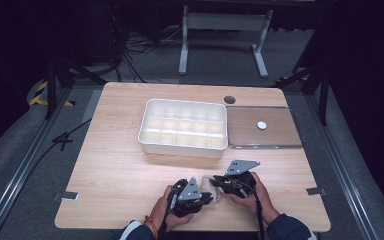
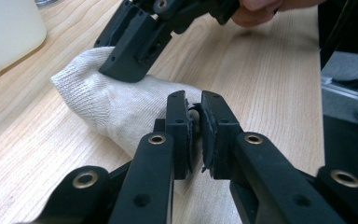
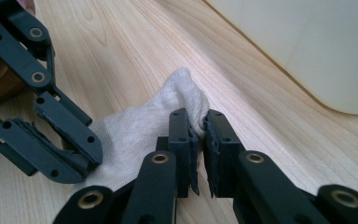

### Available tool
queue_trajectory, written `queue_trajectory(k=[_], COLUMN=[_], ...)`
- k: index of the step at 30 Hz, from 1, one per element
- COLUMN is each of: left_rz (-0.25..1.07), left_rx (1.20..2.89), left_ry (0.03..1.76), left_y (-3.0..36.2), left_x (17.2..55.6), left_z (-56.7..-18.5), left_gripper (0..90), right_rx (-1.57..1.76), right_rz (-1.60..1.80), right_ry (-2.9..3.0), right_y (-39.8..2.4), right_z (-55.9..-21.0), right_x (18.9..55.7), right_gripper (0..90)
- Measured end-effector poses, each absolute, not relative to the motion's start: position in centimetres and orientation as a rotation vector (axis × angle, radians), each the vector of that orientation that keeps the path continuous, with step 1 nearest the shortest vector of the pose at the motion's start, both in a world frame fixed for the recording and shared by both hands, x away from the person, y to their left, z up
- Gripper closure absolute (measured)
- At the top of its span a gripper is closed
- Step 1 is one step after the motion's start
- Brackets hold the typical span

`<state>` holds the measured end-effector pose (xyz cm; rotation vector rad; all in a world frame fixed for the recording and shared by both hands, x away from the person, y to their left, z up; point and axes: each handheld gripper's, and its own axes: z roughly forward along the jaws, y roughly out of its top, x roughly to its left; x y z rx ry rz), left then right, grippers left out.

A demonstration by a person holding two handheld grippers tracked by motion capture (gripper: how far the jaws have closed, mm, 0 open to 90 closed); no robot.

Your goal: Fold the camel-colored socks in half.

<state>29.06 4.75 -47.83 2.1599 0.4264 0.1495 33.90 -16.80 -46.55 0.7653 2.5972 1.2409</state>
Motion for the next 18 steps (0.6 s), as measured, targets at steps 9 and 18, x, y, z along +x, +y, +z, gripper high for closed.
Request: queue_trajectory(k=[9,18], left_rz=[0.138,0.120], left_rx=[2.162,2.161], left_ry=[0.430,0.445], left_y=[4.7,4.7], left_x=[29.3,29.3], left_z=[-47.9,-47.9], left_gripper=[82.6,82.9], right_rx=[0.802,0.726], right_rz=[1.192,1.400], right_ry=[2.538,2.470], right_y=[-17.5,-17.1], right_z=[-46.1,-44.0], right_x=[34.2,33.0], right_gripper=[82.8,80.8])
